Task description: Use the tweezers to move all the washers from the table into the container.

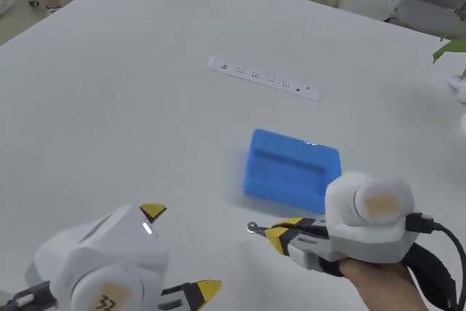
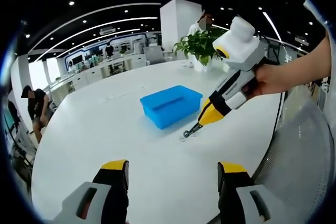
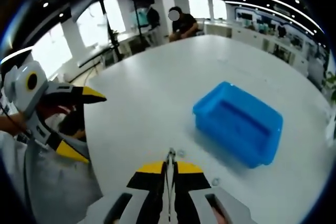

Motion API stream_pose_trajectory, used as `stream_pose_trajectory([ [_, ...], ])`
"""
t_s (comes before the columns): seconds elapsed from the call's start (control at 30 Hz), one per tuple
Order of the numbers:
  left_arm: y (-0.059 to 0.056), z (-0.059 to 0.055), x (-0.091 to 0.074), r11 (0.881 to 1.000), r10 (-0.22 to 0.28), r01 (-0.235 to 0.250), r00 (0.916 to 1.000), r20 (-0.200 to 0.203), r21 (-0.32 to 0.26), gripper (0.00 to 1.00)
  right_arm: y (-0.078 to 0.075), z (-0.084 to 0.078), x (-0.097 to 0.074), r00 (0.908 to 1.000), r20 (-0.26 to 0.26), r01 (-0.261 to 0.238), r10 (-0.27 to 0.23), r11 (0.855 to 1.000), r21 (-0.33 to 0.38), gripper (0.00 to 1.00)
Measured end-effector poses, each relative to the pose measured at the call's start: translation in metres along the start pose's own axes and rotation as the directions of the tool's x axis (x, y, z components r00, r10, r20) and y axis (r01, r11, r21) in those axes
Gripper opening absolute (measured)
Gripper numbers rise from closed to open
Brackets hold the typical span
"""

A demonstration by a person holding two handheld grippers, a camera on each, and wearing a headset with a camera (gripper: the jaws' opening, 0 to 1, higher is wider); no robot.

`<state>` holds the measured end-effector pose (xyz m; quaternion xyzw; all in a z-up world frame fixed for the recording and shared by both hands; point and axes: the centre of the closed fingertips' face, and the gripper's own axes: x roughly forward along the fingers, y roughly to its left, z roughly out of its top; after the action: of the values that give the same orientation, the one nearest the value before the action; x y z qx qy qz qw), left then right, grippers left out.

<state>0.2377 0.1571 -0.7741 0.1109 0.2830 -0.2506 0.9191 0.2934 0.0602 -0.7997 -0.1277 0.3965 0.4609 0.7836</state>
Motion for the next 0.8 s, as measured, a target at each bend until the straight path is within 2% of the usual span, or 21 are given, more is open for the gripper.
stream_pose_trajectory([
  [0.1, 0.000, 0.001, 0.000, 1.000, 0.003, -0.003, 1.0000, 0.002, 0.004, 0.69, 0.004, -0.011, -0.012, 0.9995, -0.030, 0.002, -0.002, 1.000, -0.004, 0.02],
  [0.23, 0.000, 0.000, 0.000, 1.000, 0.002, -0.002, 1.0000, 0.003, 0.004, 0.69, 0.000, -0.009, -0.024, 0.9995, -0.022, 0.021, -0.021, 1.000, 0.002, 0.02],
  [0.37, -0.001, 0.000, 0.000, 1.000, 0.001, -0.001, 1.0000, -0.001, 0.014, 0.68, -0.009, 0.015, -0.034, 0.9987, 0.035, 0.036, -0.036, 0.999, 0.016, 0.02],
  [0.53, 0.000, -0.001, 0.000, 1.000, 0.001, -0.001, 1.0000, -0.002, 0.013, 0.68, -0.020, 0.049, -0.034, 0.9941, 0.101, 0.038, -0.042, 0.999, 0.037, 0.02],
  [0.67, 0.001, -0.001, 0.000, 1.000, 0.006, -0.006, 1.0000, -0.001, 0.010, 0.67, -0.034, 0.066, -0.026, 0.9916, 0.113, 0.059, -0.062, 0.998, 0.034, 0.02],
  [0.8, 0.001, -0.001, 0.000, 1.000, 0.005, -0.005, 1.0000, -0.002, 0.007, 0.67, -0.044, 0.076, -0.016, 0.9917, 0.103, 0.077, -0.077, 0.997, 0.008, 0.02],
])
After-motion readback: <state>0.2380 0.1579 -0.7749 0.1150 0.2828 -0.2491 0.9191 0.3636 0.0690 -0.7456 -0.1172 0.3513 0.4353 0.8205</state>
